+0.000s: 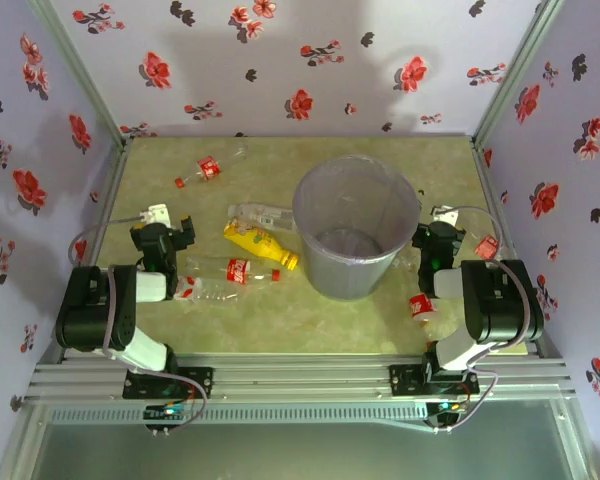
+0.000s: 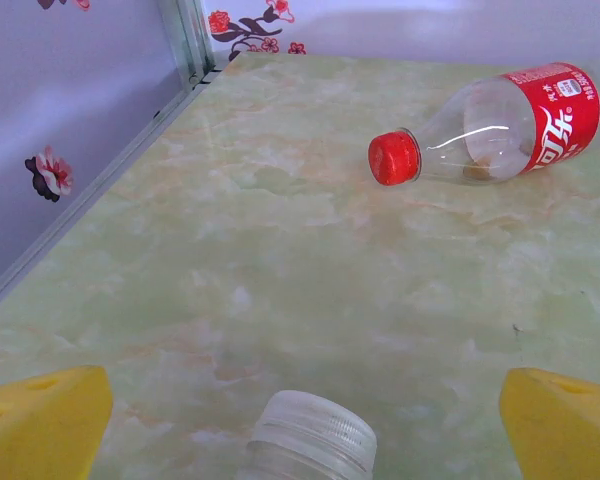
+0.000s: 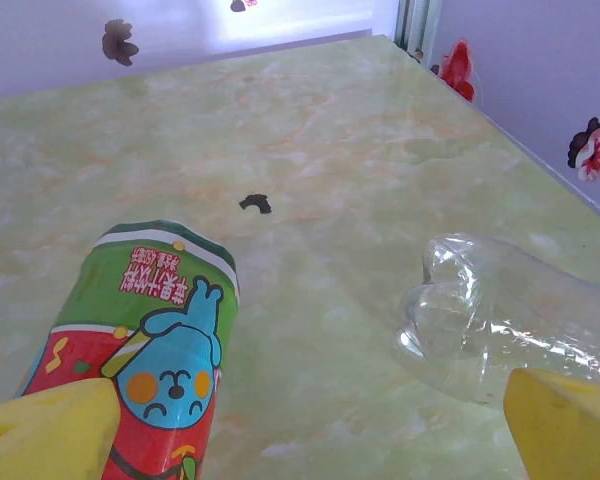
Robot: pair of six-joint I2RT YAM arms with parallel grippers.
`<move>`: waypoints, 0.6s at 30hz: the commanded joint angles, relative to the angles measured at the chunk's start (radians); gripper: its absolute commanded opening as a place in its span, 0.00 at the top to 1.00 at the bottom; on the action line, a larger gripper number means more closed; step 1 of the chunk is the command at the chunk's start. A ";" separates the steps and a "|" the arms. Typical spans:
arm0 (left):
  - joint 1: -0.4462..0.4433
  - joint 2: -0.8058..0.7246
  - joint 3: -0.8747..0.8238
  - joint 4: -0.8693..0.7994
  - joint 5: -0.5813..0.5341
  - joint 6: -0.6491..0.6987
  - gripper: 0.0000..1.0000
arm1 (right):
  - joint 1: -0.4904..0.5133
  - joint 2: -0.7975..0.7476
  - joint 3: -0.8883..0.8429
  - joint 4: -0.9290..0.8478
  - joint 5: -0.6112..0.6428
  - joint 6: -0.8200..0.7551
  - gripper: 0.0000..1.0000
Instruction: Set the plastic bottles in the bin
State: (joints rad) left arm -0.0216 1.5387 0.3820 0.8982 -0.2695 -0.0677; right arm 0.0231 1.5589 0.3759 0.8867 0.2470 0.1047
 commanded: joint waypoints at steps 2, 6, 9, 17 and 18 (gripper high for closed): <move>-0.005 0.008 -0.008 0.034 -0.025 0.009 0.00 | -0.002 -0.001 -0.002 0.023 0.013 0.004 0.01; -0.004 0.008 -0.008 0.034 -0.025 0.009 0.00 | -0.002 -0.001 -0.002 0.023 0.013 0.004 0.01; -0.004 0.008 -0.008 0.034 -0.025 0.008 0.00 | -0.003 -0.001 0.000 0.022 0.013 0.004 0.01; -0.004 0.008 -0.006 0.031 -0.025 0.008 0.00 | -0.003 0.002 0.004 0.014 0.015 0.006 0.01; -0.004 0.008 -0.006 0.031 -0.025 0.008 0.00 | -0.003 0.002 0.004 0.014 0.015 0.006 0.01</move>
State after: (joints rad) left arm -0.0216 1.5387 0.3820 0.8982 -0.2695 -0.0677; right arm 0.0231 1.5589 0.3759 0.8867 0.2470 0.1047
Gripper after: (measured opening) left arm 0.997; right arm 0.993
